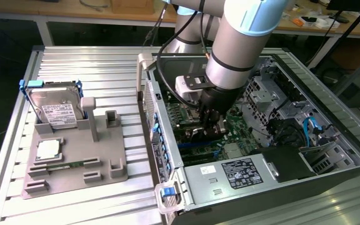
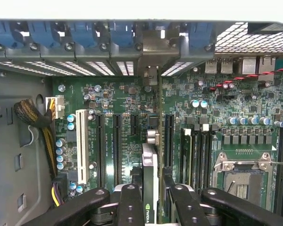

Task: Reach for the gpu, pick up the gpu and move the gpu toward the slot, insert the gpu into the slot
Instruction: 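Insert the gpu into the slot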

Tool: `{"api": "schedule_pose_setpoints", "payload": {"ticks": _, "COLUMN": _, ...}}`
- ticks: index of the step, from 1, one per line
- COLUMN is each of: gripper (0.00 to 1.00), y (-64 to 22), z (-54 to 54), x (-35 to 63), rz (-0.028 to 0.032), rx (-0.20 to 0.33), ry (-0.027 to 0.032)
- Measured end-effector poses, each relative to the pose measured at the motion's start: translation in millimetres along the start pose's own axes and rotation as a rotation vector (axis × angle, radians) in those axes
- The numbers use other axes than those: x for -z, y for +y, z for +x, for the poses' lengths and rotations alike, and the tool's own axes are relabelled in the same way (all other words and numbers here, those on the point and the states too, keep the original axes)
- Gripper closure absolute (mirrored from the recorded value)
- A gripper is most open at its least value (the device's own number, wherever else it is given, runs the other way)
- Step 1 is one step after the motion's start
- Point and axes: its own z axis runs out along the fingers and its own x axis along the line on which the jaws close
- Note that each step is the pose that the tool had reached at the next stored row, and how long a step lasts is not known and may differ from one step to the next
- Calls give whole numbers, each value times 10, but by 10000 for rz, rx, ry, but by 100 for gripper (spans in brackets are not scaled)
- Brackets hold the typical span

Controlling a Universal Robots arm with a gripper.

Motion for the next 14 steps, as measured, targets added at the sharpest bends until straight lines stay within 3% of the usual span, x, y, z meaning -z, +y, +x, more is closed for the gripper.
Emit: {"api": "schedule_pose_setpoints", "payload": {"ticks": 14, "gripper": 73, "y": 19, "z": 1, "x": -32, "rz": 4, "rx": -10, "ry": 0}}
